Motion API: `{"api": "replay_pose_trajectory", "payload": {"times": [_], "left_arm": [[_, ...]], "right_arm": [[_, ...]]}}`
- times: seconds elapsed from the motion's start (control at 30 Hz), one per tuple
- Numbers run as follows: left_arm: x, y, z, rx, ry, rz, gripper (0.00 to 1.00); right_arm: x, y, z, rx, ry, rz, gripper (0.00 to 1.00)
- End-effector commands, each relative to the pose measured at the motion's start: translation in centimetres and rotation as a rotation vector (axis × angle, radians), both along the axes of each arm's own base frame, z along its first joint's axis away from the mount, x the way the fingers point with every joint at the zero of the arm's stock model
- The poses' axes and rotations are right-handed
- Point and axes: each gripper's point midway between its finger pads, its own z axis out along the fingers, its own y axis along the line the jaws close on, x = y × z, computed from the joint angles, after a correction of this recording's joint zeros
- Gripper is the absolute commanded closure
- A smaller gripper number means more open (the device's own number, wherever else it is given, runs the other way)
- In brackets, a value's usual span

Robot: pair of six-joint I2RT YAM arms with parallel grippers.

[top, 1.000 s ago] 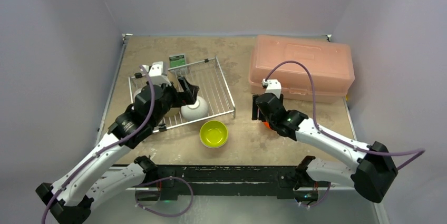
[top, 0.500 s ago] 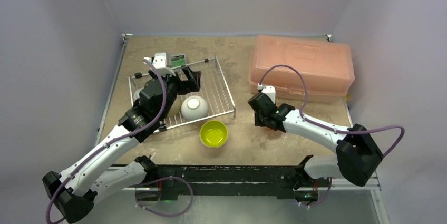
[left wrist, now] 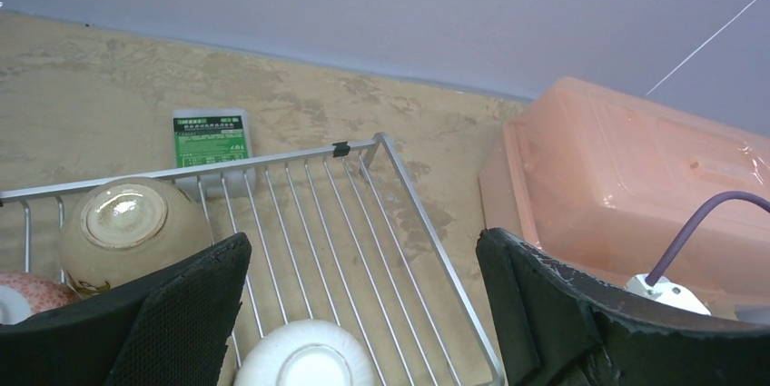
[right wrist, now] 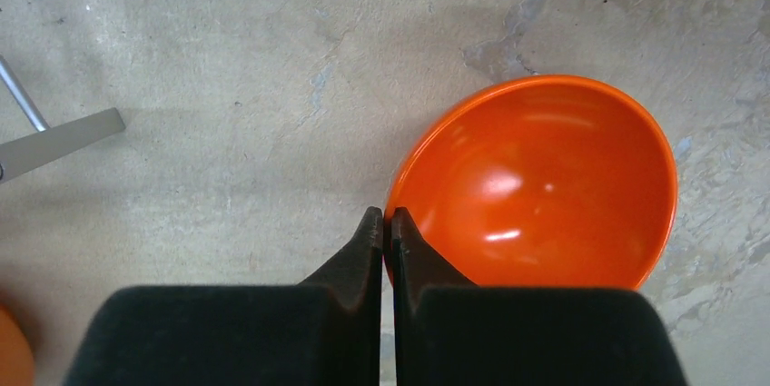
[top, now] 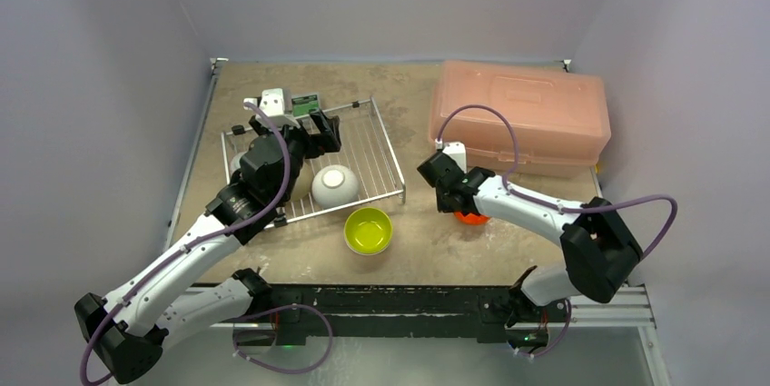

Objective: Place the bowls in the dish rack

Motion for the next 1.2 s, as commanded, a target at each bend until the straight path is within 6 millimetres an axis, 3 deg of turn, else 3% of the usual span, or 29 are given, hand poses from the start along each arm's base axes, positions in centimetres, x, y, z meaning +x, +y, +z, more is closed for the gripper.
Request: {"api": "replay_pose_trajectory", "payload": {"times": [0.0, 0.1, 0.23, 0.43, 0.63, 0.77, 0.9, 1.03, 1.17], "left_arm": [[0.1, 0.6, 1.7, -0.018, -0.045, 0.026, 0.05], [-0.1, 0.8, 1.7, -0.018, -0.033, 0.029, 0.05], [-0.5, 1.6, 1.5, -0.011, -0.014, 0.057, 0.05], [-1.6, 5.1, 1.6, -0.010, -0.013, 0.200, 0.06], [-2.9, 7.7, 2.5, 0.006, -0.011, 0.289, 0.06], [-3.4, 8.7, 2.9, 0.003, -0.025, 0.321, 0.06], [-3.5, 9.2, 2.8, 0.019, -0.029, 0.339, 0.06], [-3.7, 9.4, 1.9, 0.042, -0.002, 0.341, 0.06], [-4.2, 10.0, 1.8, 0.027, 0.006, 0.359, 0.05]], "right_arm": [[0.9, 0.2, 1.6, -0.003, -0.030, -0.014, 1.00], [1.4, 1.1, 3.5, 0.051, -0.063, -0.002, 1.00], [2.1, 4.0, 7.8, 0.207, -0.136, 0.089, 1.00], [4.2, 7.6, 14.2, 0.401, -0.293, 0.151, 1.00], [6.5, 13.7, 22.7, 0.677, -0.500, 0.334, 1.00], [8.2, 18.3, 27.0, 0.795, -0.549, 0.451, 1.00], [9.1, 23.0, 28.3, 0.932, -0.487, 0.539, 1.00], [11.5, 26.5, 26.8, 0.984, -0.429, 0.548, 1.00], [12.6, 29.5, 26.0, 1.050, -0.366, 0.579, 1.00]]}}
